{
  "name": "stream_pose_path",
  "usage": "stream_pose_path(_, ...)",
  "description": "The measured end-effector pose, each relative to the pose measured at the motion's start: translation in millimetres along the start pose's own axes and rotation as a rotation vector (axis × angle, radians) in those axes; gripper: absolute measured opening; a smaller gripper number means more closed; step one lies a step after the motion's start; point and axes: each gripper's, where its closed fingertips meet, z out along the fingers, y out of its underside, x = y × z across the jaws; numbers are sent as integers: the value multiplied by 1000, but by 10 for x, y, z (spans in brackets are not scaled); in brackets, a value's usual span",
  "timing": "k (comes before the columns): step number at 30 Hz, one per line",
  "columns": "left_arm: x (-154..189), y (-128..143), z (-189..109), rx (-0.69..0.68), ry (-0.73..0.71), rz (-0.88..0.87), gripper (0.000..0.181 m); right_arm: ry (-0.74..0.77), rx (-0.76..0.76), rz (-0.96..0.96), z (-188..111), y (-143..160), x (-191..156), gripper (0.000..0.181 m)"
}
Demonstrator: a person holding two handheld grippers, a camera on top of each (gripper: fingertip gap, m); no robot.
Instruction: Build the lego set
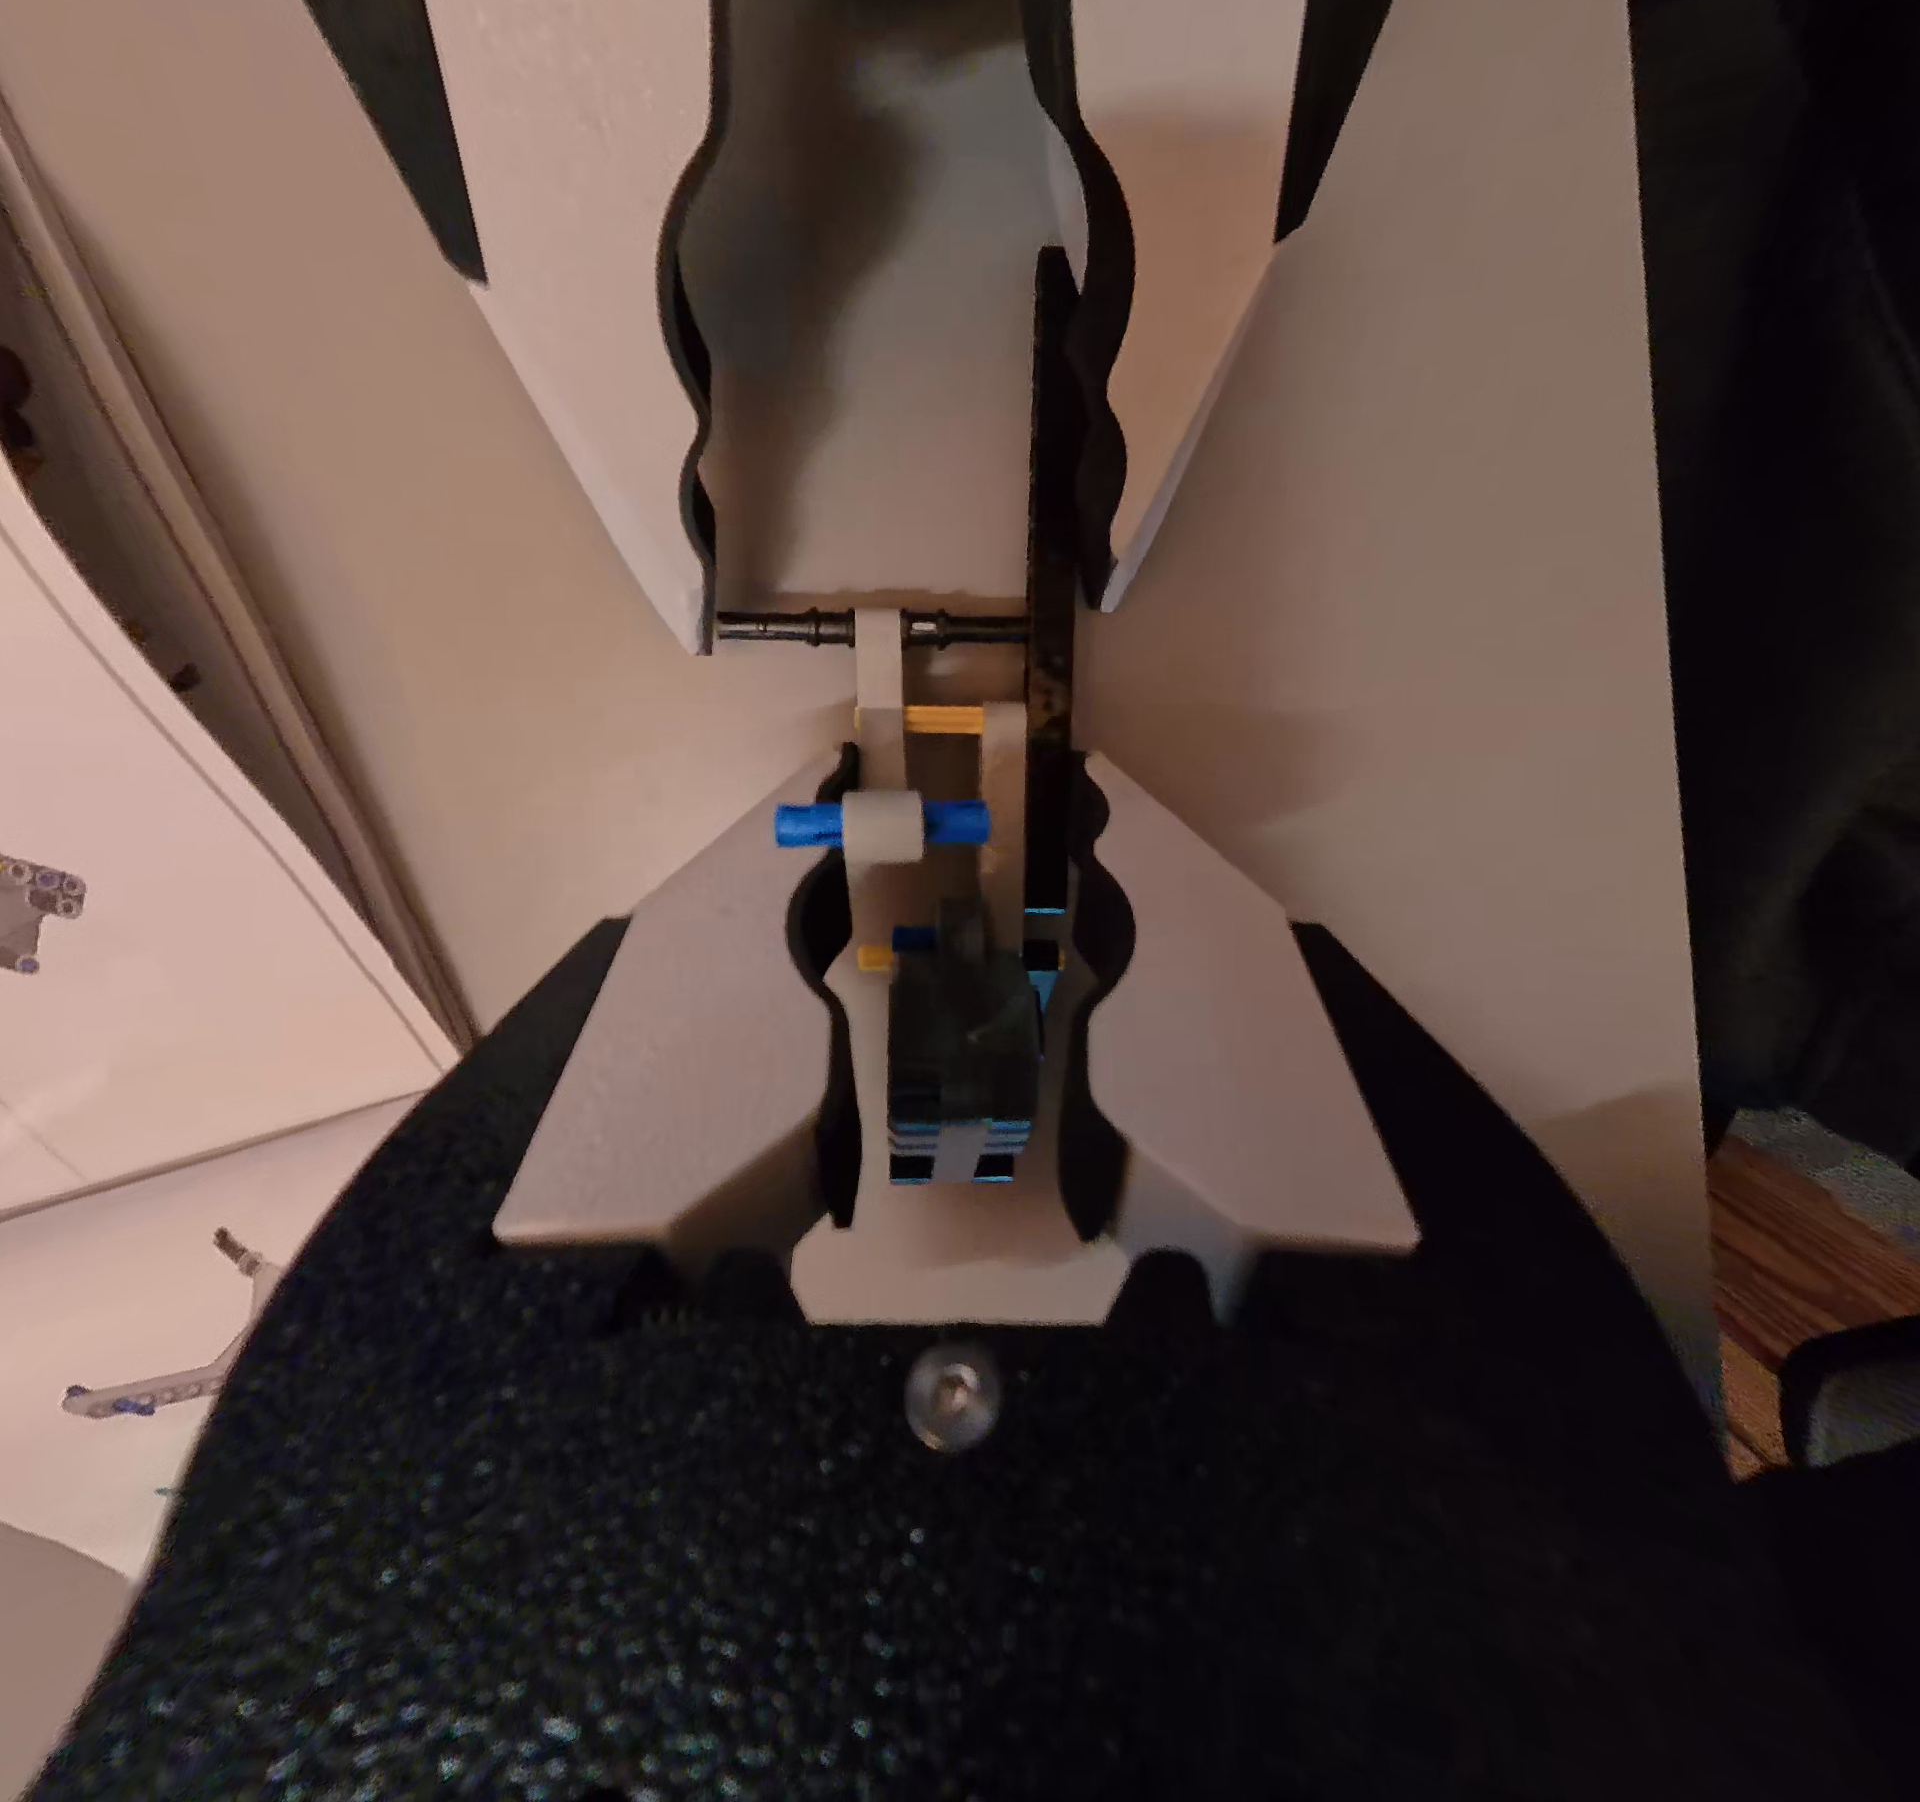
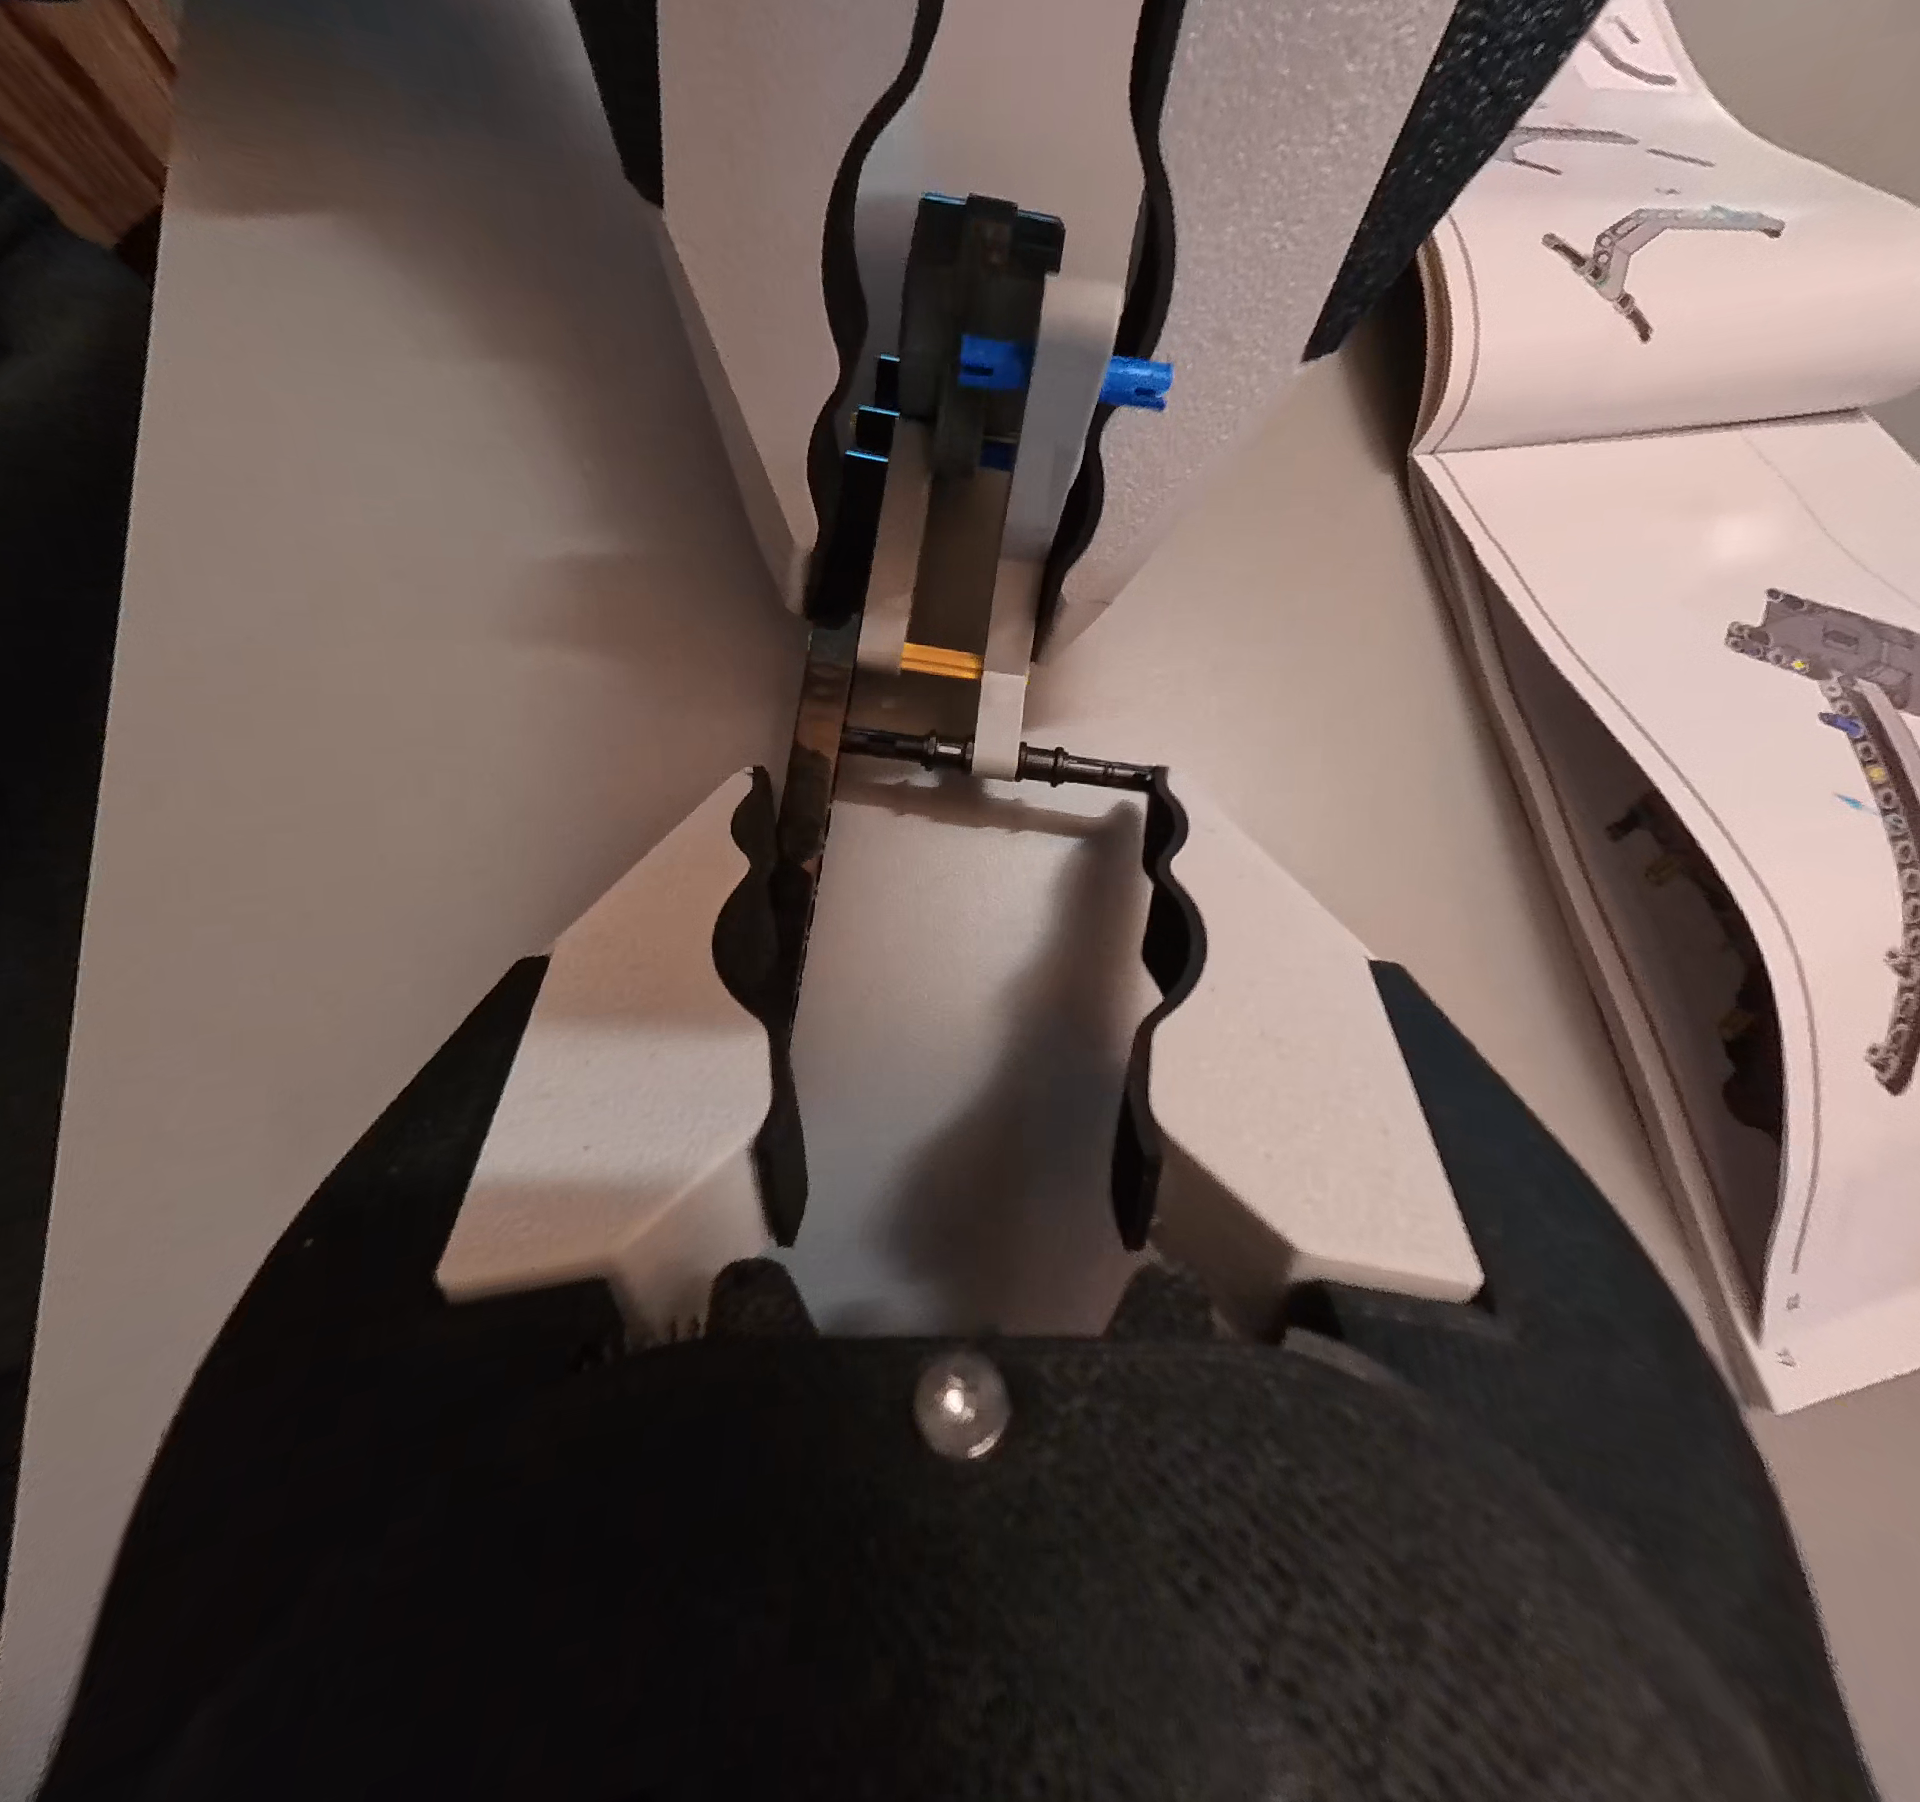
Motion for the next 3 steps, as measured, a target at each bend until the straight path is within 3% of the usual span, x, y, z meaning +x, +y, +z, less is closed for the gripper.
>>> stream_pose_path(1, -4, 5, -4, 0, -3, 6, 37, 16, -3, -13, 3, -8, 16, 71)
stream_pose_path(2, -5, 6, -5, 0, -4, 12, 37, 35, -8, -22, 5, -13, 46, 78)
stream_pose_path(3, -2, 4, -5, 1, -3, 18, 37, 12, -14, -27, 8, -12, 17, 70)
